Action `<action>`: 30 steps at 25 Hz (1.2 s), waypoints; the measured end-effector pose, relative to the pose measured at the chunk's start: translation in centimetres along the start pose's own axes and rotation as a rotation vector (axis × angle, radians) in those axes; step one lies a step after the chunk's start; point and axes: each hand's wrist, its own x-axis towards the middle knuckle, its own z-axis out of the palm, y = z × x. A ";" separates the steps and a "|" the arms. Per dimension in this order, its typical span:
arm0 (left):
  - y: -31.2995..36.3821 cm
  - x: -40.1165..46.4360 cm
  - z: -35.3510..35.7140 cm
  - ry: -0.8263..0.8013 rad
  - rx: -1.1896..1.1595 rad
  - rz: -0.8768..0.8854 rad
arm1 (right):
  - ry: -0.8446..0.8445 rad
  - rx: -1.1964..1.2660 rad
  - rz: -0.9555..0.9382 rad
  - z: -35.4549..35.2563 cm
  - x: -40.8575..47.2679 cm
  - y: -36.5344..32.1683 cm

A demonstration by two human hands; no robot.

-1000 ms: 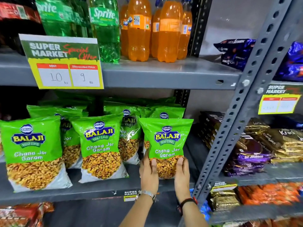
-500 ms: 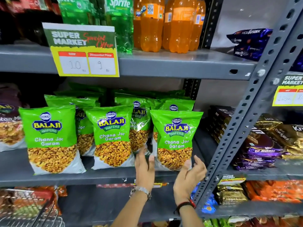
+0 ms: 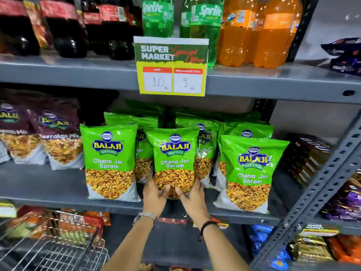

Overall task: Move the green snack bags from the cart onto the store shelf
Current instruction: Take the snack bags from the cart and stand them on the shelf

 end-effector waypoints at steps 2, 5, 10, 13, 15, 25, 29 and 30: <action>-0.7 0.7 0.4 -0.029 -0.033 0.026 | 0.005 -0.060 0.028 0.7 0.4 0.0; -1.2 0.9 1.3 0.000 -0.077 0.017 | 0.087 -0.085 0.036 0.8 0.2 0.2; -0.2 -0.2 3.4 -0.060 -0.087 -0.018 | 0.221 -0.034 0.041 -0.8 -1.3 1.3; 0.0 -0.4 4.0 -0.084 -0.042 -0.006 | 0.215 -0.039 0.065 -1.1 -1.4 1.9; -0.2 0.1 4.2 -0.105 -0.024 -0.015 | 0.216 -0.038 0.080 -1.0 -1.1 2.1; -0.2 0.4 3.4 -0.114 -0.101 0.011 | 0.314 -0.019 0.126 -0.3 -1.6 1.6; 0.1 -1.9 0.2 0.060 0.050 0.179 | 0.559 -0.021 -0.031 1.9 -4.4 0.5; 0.1 -2.1 -0.8 0.107 0.118 0.250 | 0.591 -0.030 -0.101 2.5 -4.8 0.1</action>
